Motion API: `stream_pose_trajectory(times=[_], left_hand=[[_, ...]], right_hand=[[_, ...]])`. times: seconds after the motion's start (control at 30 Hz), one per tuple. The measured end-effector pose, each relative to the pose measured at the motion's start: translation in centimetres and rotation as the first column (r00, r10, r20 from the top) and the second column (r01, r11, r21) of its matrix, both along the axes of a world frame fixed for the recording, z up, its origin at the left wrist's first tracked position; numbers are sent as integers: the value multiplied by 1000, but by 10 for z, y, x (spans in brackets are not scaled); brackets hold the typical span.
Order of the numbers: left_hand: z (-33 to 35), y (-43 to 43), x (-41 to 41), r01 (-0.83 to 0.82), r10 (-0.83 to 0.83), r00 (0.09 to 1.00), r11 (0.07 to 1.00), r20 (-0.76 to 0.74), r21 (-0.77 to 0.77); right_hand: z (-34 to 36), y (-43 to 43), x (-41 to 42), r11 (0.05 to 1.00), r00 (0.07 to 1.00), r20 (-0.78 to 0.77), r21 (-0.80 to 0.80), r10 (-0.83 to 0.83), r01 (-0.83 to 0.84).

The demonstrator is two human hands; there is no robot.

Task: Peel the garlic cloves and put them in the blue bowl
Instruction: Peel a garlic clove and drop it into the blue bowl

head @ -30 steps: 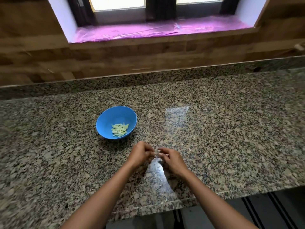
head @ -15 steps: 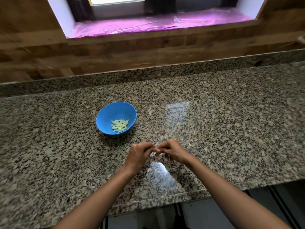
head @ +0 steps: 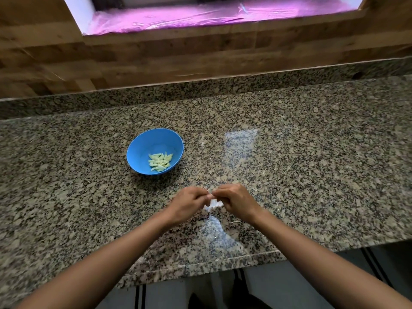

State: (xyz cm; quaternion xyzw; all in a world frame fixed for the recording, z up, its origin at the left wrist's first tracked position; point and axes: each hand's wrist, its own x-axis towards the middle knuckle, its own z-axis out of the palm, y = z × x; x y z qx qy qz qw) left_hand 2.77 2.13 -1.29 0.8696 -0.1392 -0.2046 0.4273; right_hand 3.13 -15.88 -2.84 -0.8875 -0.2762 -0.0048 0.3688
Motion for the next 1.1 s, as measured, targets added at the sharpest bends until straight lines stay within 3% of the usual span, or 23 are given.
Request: stream_pose_trajectory(times=[0.07,0.13,0.2,0.23,0.27,0.3,0.33,0.37,0.4,0.47,0.5,0.53,0.57,0.6,0.63,0.67,0.73,0.8,0.87,0.93,0.97,1.03,1.1], left_hand=[[7,-4,2,-197,99,928,949,-359,-248],[9,-6,3,-428,120,766,828,-631,-362],[5,-8,2,-534,128,670,768,-732,-354],[1,-9,1,-487,158,731,802,-664,-345],[-3,-9,-1,-369,188,851,878,-491,-303],[-10,-8,-2,-213,165,960,954,-225,-209],[-18,-6,-2,-73,80,993,995,91,-73],[-25,-3,-1,19,-36,925,999,379,49],[-32,0,0,101,-163,804,985,572,138],[-43,5,2,201,-345,616,938,708,282],[-46,4,0,189,-335,636,941,695,280],[-42,0,-3,130,-224,755,972,616,193],[-34,-7,-8,0,-19,915,999,402,46],[-28,-15,-12,-159,166,984,980,56,-117],[-22,-18,-12,-333,266,924,914,-275,-233],[-19,-19,-11,-466,268,805,838,-530,-284],[-14,-14,-9,-593,101,586,730,-804,-340],[-9,-8,-10,-641,-4,487,677,-874,-360],[-12,-4,-11,-577,73,575,742,-815,-341],[-14,-6,-13,-484,202,748,818,-633,-312],[-14,-7,-14,-492,258,785,811,-563,-315],[-12,-8,-16,-572,351,778,739,-521,-356],[-11,-10,-18,-609,338,759,670,-556,-424]], right_hand=[[2,-2,3,1000,999,35,1,10,-10],[4,-2,6,998,997,62,-47,51,-48],[8,-1,9,989,998,25,-139,60,-56],[9,-1,10,990,996,-93,-143,8,-21],[9,-2,10,998,954,-295,-44,-47,36],[9,-4,9,987,845,-533,114,-36,114],[11,-6,7,949,699,-714,245,39,197],[10,-10,6,913,561,-817,322,134,251],[7,-13,4,888,451,-868,360,207,285],[3,-15,-2,860,339,-899,390,278,328],[4,-13,-4,854,363,-893,392,265,342],[4,-11,-6,864,460,-863,383,209,327],[5,-8,-7,898,598,-795,334,106,285],[4,-6,-7,947,739,-674,227,-17,229],[2,-5,-6,983,863,-497,87,-96,160],[1,-3,-5,996,946,-309,-24,-94,91],[-2,-3,-5,995,997,-74,-99,9,-17],[-5,-3,-7,996,999,-51,-89,19,-24],[-7,-2,-12,997,973,-222,-8,-71,71],[-6,-2,-16,973,879,-468,145,-93,180],[-5,-1,-18,951,826,-561,217,-61,218],[-4,-1,-20,910,752,-659,324,21,259],[-3,-1,-21,833,662,-742,429,106,348]])
